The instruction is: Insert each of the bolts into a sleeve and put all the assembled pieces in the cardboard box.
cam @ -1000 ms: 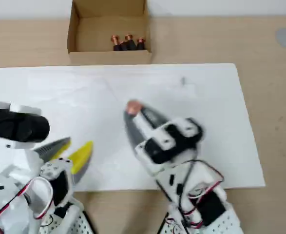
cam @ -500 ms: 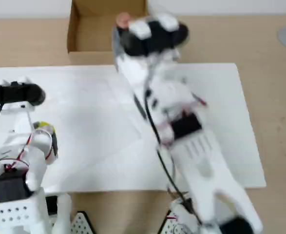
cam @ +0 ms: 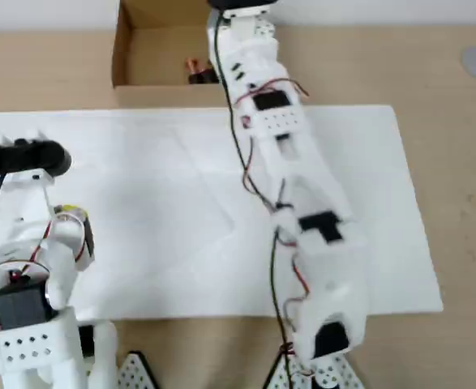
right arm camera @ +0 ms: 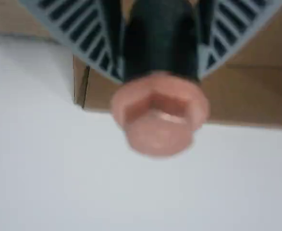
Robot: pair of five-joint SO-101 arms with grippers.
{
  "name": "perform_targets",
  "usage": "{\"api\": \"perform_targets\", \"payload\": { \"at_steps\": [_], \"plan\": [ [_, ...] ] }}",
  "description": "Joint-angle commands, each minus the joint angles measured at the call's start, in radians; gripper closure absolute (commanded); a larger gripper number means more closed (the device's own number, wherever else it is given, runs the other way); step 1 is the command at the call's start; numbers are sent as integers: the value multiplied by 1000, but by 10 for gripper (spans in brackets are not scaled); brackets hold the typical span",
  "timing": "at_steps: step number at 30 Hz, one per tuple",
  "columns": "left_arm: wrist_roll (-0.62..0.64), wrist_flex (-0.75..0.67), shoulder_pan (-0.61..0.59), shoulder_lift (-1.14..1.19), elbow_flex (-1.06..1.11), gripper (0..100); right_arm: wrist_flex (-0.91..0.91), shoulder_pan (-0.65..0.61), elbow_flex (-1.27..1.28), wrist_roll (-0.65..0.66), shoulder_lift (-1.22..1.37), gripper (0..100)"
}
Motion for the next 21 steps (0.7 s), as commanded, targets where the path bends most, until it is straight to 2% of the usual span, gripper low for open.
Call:
{"api": "perform_targets", "payload": {
  "at_steps": [1,7,14,21],
  "plan": [
    [-9,-20,-12,1,14,991,-34,16,-295,64,166,989],
    [-9,-14,-6,1,34,991,44,-7,-567,193,484,988],
    [-9,-14,-5,1,74,991,273,-7,-895,201,711,987],
    [-8,-20,-3,1,140,991,471,-7,-1067,201,812,985]
  ]
}}
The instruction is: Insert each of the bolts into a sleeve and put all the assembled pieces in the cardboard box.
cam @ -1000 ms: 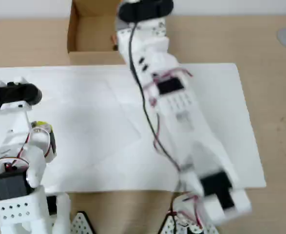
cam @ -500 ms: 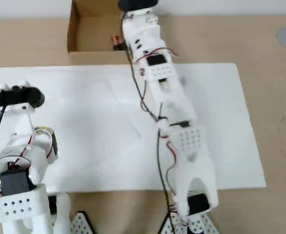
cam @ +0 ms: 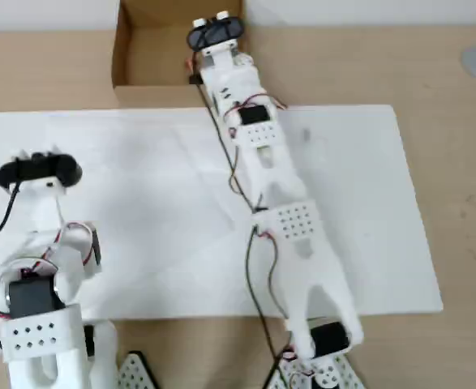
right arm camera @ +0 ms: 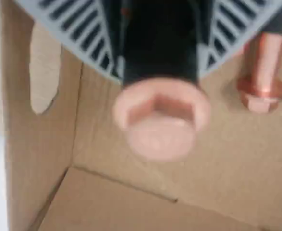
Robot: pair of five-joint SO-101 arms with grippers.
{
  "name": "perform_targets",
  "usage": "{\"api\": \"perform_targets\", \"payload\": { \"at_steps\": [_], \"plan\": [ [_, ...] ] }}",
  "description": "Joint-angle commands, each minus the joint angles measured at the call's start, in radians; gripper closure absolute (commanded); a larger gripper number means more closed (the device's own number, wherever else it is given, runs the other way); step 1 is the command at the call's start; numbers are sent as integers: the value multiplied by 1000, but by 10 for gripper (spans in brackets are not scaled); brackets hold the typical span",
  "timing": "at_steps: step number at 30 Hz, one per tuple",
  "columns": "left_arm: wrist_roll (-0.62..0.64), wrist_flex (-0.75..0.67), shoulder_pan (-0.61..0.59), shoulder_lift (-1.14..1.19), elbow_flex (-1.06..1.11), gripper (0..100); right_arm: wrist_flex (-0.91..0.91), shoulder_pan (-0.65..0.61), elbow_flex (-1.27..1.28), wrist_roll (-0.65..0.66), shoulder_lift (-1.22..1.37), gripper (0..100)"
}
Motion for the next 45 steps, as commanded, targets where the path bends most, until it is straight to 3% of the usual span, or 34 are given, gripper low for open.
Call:
{"api": "perform_targets", "payload": {
  "at_steps": [1,5,11,14,20,26,34,45],
  "plan": [
    [-8,-20,-3,1,0,991,74,-7,-105,11,2,985],
    [-6,-20,-3,1,3,991,199,-19,-151,12,4,955],
    [-8,-21,-3,1,0,991,486,-47,-294,12,2,753],
    [-8,-21,-11,1,0,991,539,-42,-291,12,-38,712],
    [-6,-15,-5,1,-2,991,763,-39,-291,8,-170,775],
    [-6,31,-3,1,-112,991,990,-41,-291,6,-363,995],
    [-5,184,-11,1,-239,990,1336,-39,-291,6,-627,973],
    [68,207,-12,1,-232,988,1343,91,-283,5,-955,989]
  ]
}}
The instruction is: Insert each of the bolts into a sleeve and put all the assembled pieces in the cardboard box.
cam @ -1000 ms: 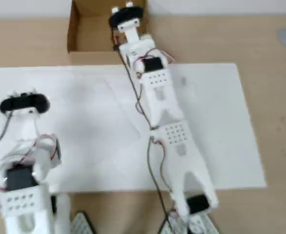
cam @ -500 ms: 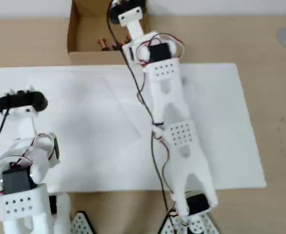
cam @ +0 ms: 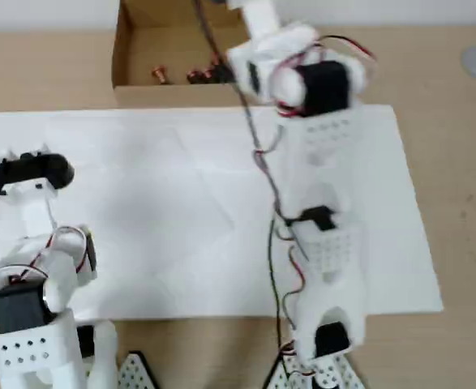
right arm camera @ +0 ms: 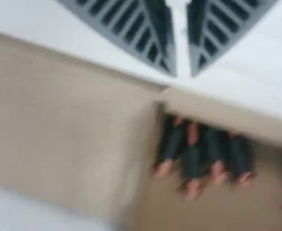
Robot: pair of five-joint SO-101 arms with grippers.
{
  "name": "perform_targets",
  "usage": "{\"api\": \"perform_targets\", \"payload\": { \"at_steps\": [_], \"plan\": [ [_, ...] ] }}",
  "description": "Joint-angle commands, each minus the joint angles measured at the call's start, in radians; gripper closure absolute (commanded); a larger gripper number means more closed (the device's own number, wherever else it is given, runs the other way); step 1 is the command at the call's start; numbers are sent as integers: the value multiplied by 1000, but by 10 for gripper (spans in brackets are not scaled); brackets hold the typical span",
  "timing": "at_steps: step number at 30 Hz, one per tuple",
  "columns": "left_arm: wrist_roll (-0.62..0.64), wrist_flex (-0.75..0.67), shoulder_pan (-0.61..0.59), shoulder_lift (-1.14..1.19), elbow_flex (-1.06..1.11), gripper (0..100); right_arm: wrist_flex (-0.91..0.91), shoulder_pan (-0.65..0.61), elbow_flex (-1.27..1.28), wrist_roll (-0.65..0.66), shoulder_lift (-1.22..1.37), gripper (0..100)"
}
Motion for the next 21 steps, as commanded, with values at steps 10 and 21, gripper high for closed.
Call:
{"api": "perform_targets", "payload": {
  "at_steps": [10,21],
  "plan": [
    [143,-31,-8,1,2,988,20,157,13,2,-384,989],
    [262,-140,-5,1,150,987,3,291,1079,2,-1046,989]
  ]
}}
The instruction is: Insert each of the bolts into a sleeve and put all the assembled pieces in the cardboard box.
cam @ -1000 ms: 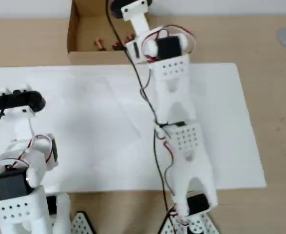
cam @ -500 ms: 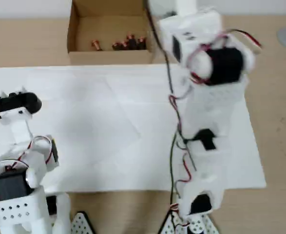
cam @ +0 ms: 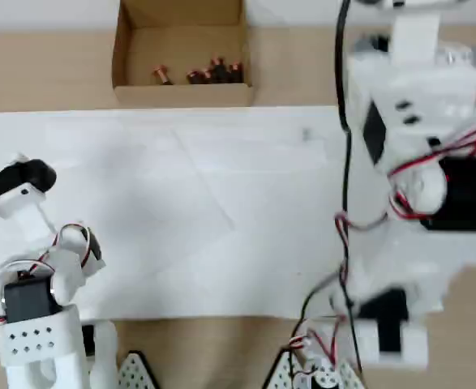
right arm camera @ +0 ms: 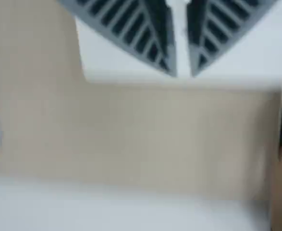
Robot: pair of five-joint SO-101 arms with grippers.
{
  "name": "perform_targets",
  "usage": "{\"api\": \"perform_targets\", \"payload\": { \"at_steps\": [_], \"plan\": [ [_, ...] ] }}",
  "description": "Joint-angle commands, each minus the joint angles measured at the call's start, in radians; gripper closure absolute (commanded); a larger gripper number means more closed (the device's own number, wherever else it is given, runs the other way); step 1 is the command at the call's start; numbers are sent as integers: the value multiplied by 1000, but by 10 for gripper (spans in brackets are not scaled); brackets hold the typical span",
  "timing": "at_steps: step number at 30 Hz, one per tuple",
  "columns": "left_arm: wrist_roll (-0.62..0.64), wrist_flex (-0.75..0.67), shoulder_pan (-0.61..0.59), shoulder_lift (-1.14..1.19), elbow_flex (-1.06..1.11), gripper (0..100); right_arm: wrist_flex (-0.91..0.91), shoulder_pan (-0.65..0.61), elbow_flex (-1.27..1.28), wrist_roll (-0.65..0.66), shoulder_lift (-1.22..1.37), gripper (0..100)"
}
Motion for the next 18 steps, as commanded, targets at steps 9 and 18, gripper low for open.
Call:
{"api": "perform_targets", "payload": {
  "at_steps": [9,18],
  "plan": [
    [8,-132,-6,1,137,988,-319,19,1389,0,-746,988],
    [8,-221,-5,1,262,989,-885,38,2201,5,-1241,988]
  ]
}}
